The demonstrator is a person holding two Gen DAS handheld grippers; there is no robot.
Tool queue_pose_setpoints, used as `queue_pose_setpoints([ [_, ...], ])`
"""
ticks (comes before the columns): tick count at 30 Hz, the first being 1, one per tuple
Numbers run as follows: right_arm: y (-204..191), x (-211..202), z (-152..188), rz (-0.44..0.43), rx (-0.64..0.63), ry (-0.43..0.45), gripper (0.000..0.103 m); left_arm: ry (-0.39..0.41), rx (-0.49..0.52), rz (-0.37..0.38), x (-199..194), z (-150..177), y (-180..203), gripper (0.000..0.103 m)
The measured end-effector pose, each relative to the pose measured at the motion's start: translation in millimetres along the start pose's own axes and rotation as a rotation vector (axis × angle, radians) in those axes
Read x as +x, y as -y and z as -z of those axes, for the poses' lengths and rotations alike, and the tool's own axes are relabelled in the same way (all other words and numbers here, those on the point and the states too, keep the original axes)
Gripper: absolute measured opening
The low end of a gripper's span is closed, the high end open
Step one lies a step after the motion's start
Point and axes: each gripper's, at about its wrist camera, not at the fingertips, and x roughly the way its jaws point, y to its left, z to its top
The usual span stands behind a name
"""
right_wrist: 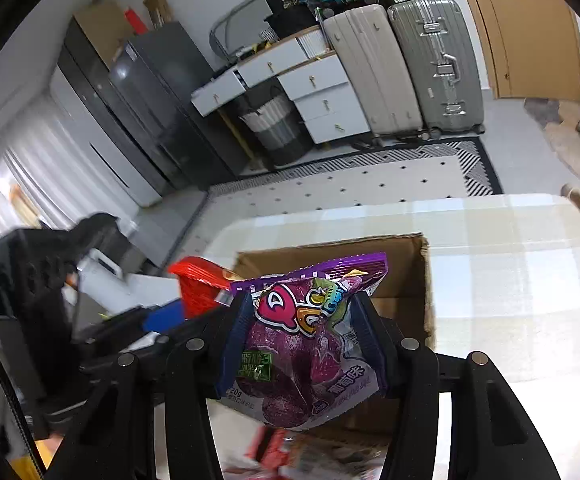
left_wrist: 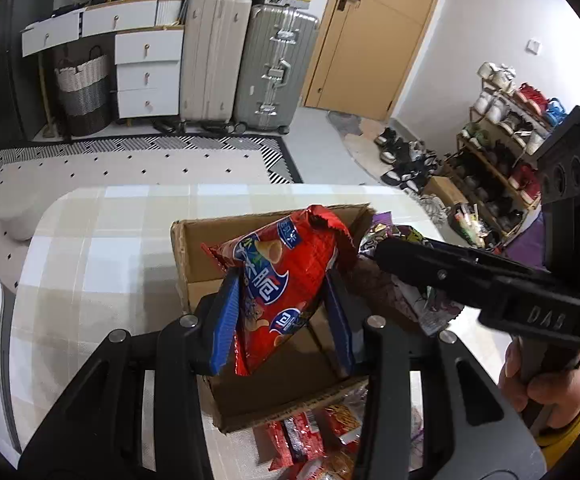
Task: Organize snacks
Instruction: 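Lift both held bags and carry them over the cardboard box, then open both tools to drop the bags into the box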
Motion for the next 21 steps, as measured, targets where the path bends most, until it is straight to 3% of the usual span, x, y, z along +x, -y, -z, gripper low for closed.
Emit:
queue_pose_setpoints([
  [13, 17, 24, 6, 0.0, 0.038, -0.032, 0.052, -0.06, 0.006, -0.03, 56, 8, -12, 0.039],
  [21, 14, 32, 11, 0.018, 0.035, -0.05, 0.053, -0.07, 0.033, -0.069, 56, 20, 0, 0.039],
])
